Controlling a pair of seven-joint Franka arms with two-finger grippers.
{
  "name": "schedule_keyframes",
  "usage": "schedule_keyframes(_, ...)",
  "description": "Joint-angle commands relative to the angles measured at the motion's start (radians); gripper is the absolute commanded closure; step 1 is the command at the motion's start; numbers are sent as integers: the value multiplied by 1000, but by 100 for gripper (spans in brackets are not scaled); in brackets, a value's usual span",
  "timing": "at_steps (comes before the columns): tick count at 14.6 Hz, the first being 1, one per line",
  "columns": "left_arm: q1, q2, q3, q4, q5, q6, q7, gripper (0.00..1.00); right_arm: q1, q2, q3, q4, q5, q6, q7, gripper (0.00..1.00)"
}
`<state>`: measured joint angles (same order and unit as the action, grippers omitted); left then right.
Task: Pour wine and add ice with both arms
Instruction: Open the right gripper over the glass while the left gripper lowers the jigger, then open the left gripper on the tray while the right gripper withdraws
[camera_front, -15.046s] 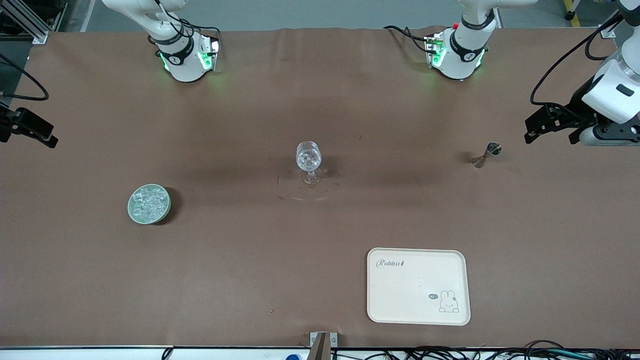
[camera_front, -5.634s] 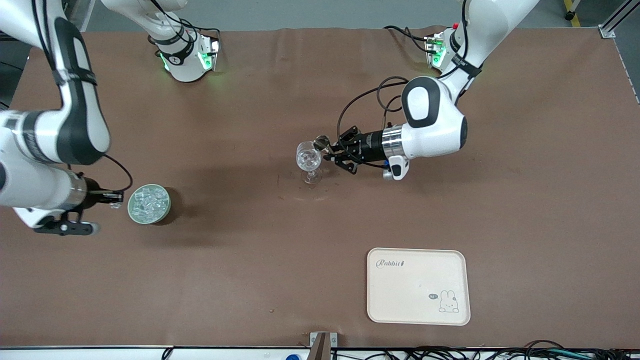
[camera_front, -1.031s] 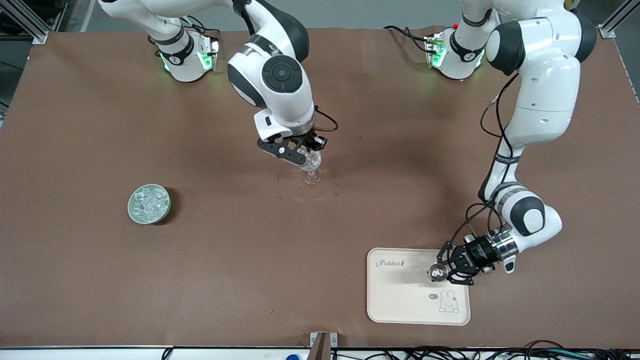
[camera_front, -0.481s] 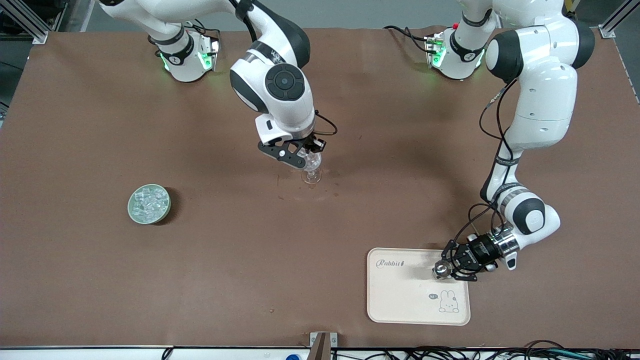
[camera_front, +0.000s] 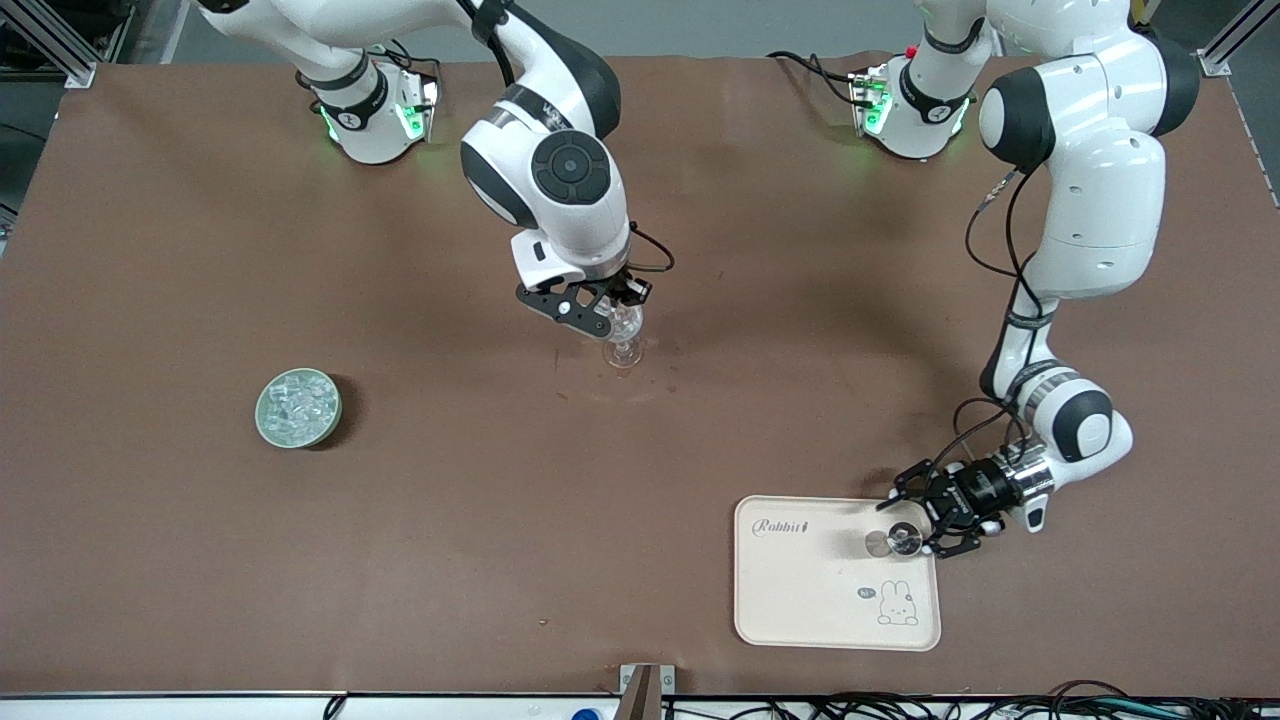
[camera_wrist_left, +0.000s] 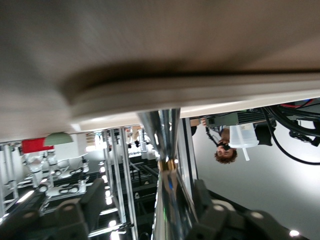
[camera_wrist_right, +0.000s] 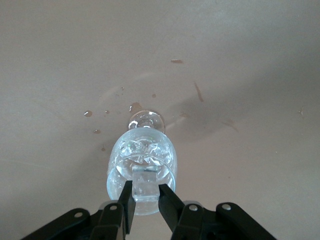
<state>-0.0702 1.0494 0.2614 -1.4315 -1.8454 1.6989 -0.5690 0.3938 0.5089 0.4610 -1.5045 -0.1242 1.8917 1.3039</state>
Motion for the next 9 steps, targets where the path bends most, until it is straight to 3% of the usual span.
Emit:
schedule_keyframes(1, 0, -19, 117, -53, 3, -158, 27, 0, 0, 5, 10, -3, -14, -3, 17, 70)
schedule_keyframes(3, -33, -52, 202, -38, 124, -217, 27, 0, -3, 5, 10, -2, -12, -3, 20, 24)
schedule_keyframes(6, -19, -106, 222, 95, 314, -216, 27, 0, -3, 5, 10, 0, -11, -3, 20, 15)
schedule_keyframes(9, -33, -117, 274, 245, 469, -203, 29, 0, -3, 5, 10, 1, -11, -3, 18, 15)
